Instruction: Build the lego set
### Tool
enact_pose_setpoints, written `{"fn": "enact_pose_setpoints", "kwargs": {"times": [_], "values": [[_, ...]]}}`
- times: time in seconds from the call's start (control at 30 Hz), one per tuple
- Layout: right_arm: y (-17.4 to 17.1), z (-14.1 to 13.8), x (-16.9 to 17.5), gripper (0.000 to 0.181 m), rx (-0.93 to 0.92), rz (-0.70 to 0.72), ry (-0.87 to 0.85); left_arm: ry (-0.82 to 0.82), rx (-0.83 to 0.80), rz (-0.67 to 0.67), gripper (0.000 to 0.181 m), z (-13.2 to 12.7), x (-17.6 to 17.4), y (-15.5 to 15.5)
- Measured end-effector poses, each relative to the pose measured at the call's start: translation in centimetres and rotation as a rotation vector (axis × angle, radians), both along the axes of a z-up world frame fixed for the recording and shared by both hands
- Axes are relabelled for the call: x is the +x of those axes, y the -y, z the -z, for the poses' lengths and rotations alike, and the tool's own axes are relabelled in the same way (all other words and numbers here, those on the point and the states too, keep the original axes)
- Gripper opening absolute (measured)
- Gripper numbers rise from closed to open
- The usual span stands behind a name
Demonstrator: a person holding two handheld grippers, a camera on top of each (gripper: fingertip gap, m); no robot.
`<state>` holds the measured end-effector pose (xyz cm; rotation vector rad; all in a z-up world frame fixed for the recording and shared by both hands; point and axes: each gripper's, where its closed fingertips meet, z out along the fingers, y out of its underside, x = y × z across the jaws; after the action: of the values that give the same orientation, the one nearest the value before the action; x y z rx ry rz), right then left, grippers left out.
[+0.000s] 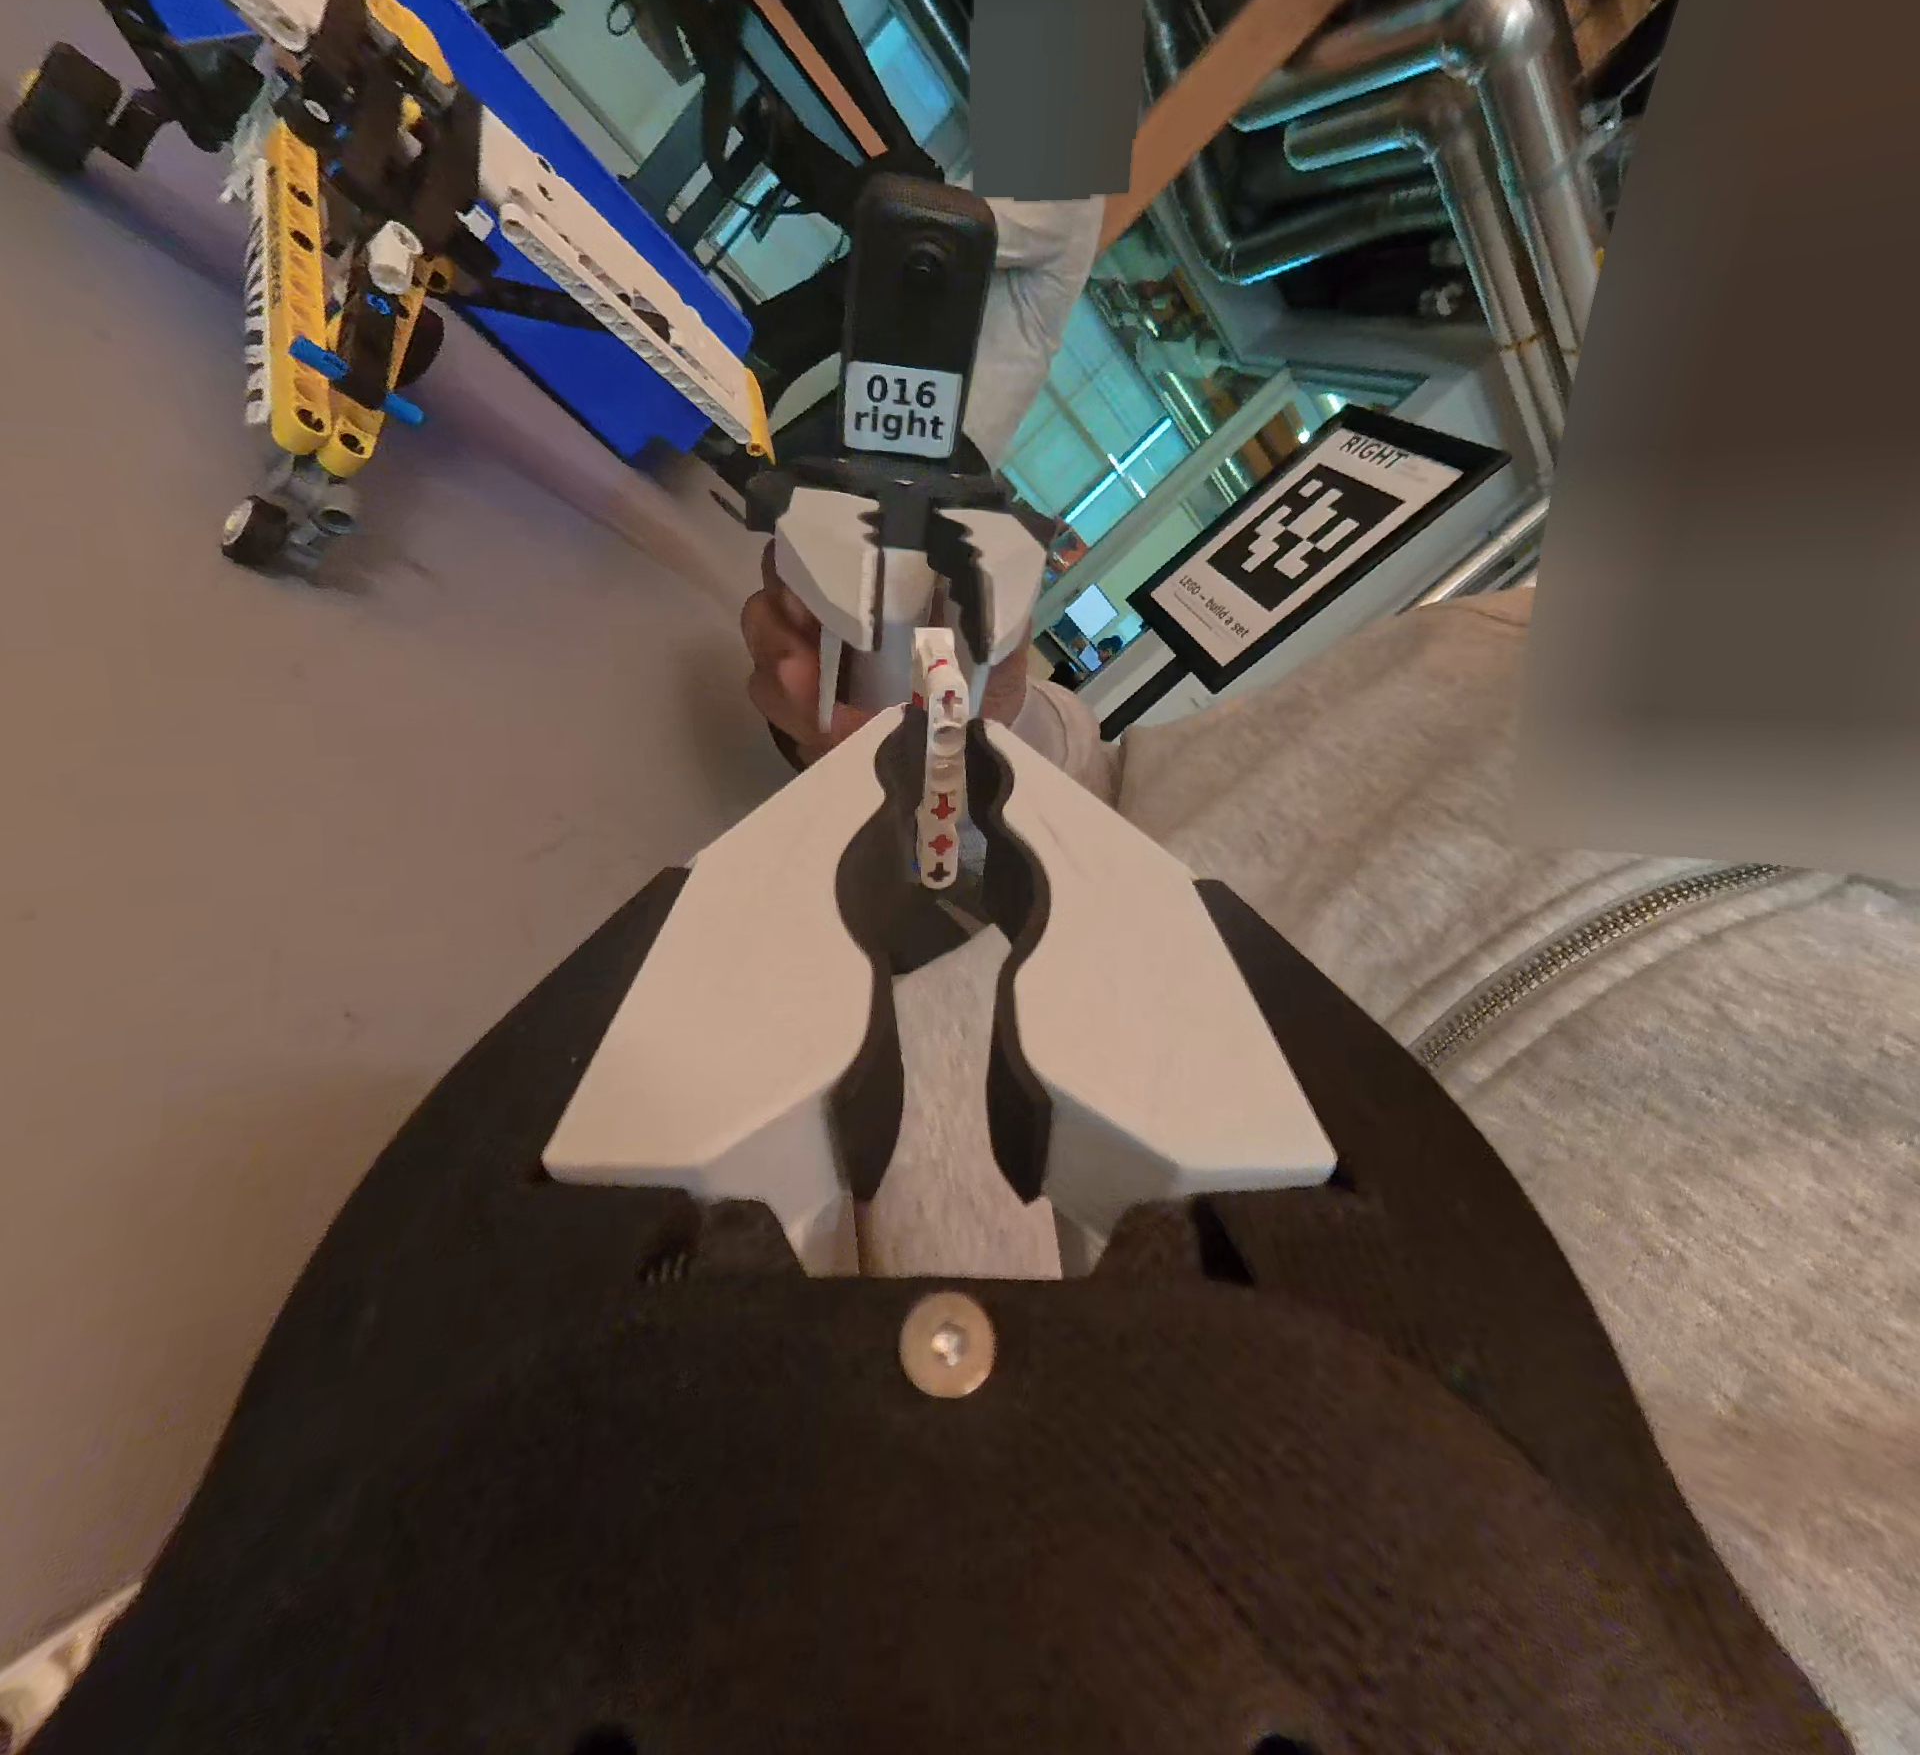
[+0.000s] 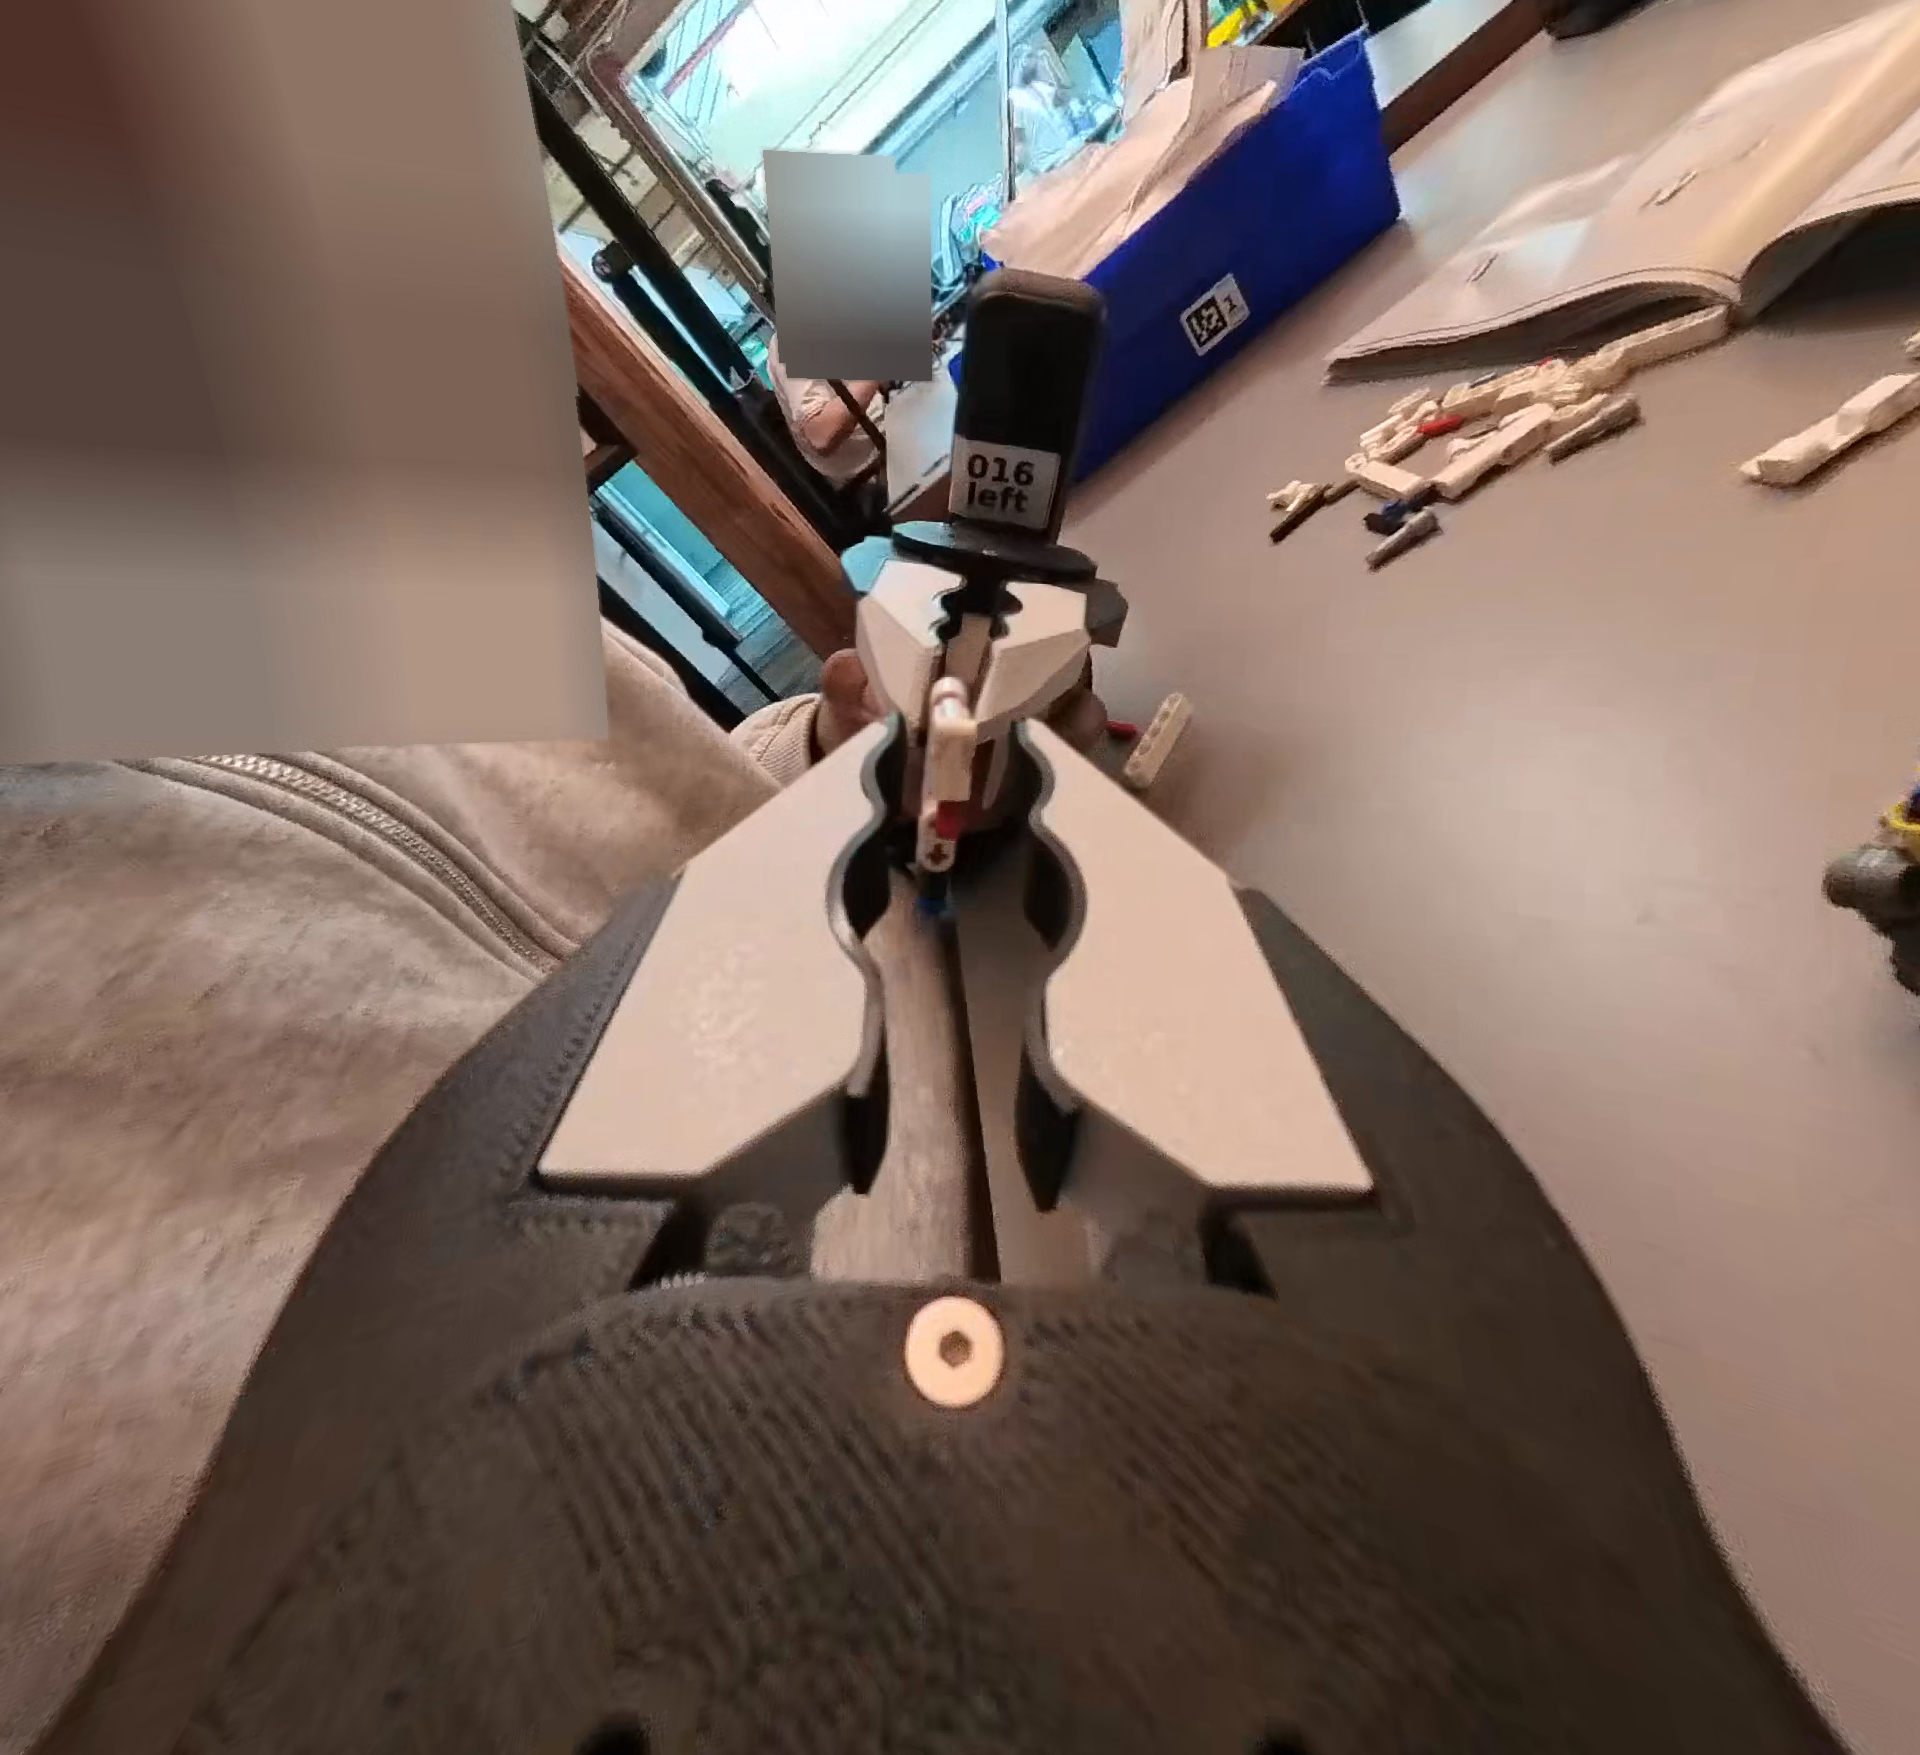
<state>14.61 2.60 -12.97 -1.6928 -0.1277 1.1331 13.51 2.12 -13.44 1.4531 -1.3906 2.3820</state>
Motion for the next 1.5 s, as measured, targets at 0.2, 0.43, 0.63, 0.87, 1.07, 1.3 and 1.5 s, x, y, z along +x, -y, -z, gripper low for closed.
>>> {"fn": "enact_pose_setpoints", "kwargs": {"times": [0.2, 0.43, 0.63, 0.87, 1.07, 1.3, 1.5], "values": [[0.0, 0.3, -0.1, 0.006, -0.01, -0.018, 0.009, -0.014, 0.025, 0.006, 0.005, 0.3, 0.2, 0.2], [-0.2, 0.3, 0.0, 0.006, -0.012, 0.006, 0.017, -0.009, 0.028, -0.031, 0.006, 0.3, 0.5, -0.2], [-0.2, 0.5, -0.1, 0.006, -0.028, 0.002, 0.025, -0.007, 0.032, -0.046, 0.006, 0.3, 0.5, -0.3], [-0.2, 0.8, -0.2, 0.006, -0.044, 0.011, 0.0, -0.028, 0.04, -0.038, 0.006, 0.6, 0.5, -0.2], [-0.1, 1.1, -0.4, 0.006, -0.058, -0.002, -0.02, -0.048, 0.046, -0.011, 0.006, 0.9, 0.4, 0.1], [-0.2, 1.2, -0.3, 0.006, -0.069, -0.002, -0.081, -0.056, 0.046, -0.014, 0.006, 1.0, 0.5, 0.1], [-0.3, 1.3, -0.3, 0.006, -0.081, 0.015, -0.108, -0.061, 0.06, -0.02, 0.006, 1.1, 0.6, 0.1]]}}
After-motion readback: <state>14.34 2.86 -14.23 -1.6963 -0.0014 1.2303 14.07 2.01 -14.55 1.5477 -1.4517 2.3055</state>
